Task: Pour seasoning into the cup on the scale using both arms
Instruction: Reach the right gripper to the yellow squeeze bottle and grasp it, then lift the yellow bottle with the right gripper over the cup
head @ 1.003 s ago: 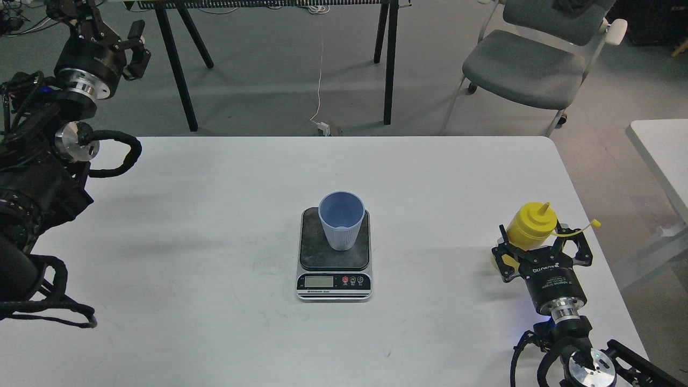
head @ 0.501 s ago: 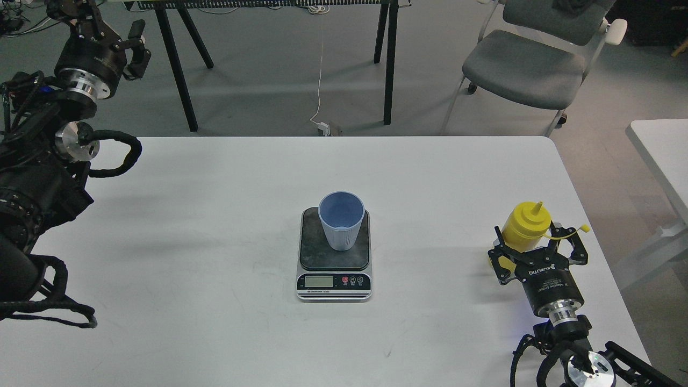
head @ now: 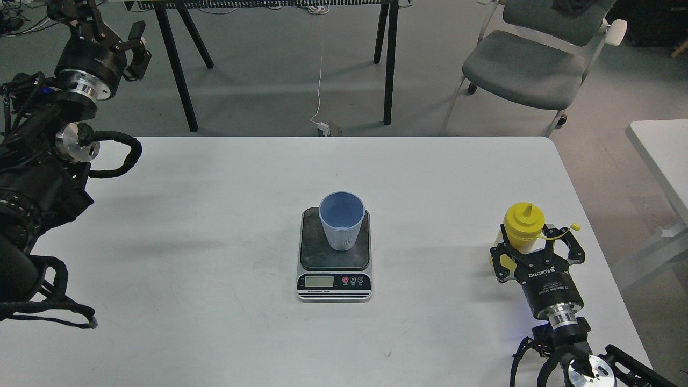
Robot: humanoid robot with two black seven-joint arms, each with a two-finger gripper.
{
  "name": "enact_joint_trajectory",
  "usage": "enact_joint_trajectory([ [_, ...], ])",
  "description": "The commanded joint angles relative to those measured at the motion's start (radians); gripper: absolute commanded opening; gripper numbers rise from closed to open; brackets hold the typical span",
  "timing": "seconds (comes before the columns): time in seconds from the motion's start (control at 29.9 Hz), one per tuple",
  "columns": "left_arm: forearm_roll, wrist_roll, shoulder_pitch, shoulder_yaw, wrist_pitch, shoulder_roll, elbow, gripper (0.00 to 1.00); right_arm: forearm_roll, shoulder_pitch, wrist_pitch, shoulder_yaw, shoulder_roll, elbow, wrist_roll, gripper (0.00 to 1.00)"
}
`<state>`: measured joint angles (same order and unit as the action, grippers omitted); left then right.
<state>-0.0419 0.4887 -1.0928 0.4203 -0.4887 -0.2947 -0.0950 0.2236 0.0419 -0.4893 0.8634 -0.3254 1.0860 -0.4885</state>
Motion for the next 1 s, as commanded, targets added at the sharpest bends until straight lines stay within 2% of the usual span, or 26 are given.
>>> enact_joint_trajectory([
  [0.0,0.001,0.0,-0.001,0.0,0.0,-0.001,0.0,0.92,0.0,0.016,0.001,0.008,-0.015,0.011,0.0,0.3],
  [0.17,0.001,0.0,0.001,0.0,0.0,0.003,0.0,0.92,-0.001,0.096,0.001,-0.007,-0.105,0.014,0.0,0.26],
  [0.37,0.001,0.0,0.001,-0.002,0.0,0.008,-0.002,0.92,-0.024,0.203,0.001,-0.049,-0.15,0.014,0.0,0.23],
  [0.5,0.001,0.0,-0.007,0.0,0.0,0.012,-0.002,0.92,-0.253,0.353,0.001,-0.133,-0.179,0.014,0.0,0.22],
  [0.6,0.001,0.0,-0.012,0.003,0.0,0.014,-0.002,0.92,-0.445,0.497,0.001,-0.223,-0.181,0.011,0.028,0.18],
  [0.87,-0.004,0.0,-0.012,0.008,0.0,0.014,-0.002,0.92,-0.648,0.849,0.001,-0.47,-0.182,-0.014,0.082,0.17],
  [0.97,-0.006,0.0,-0.012,0.008,0.0,0.012,-0.002,0.92,-0.846,0.944,0.056,-0.55,-0.181,-0.015,0.087,0.17],
])
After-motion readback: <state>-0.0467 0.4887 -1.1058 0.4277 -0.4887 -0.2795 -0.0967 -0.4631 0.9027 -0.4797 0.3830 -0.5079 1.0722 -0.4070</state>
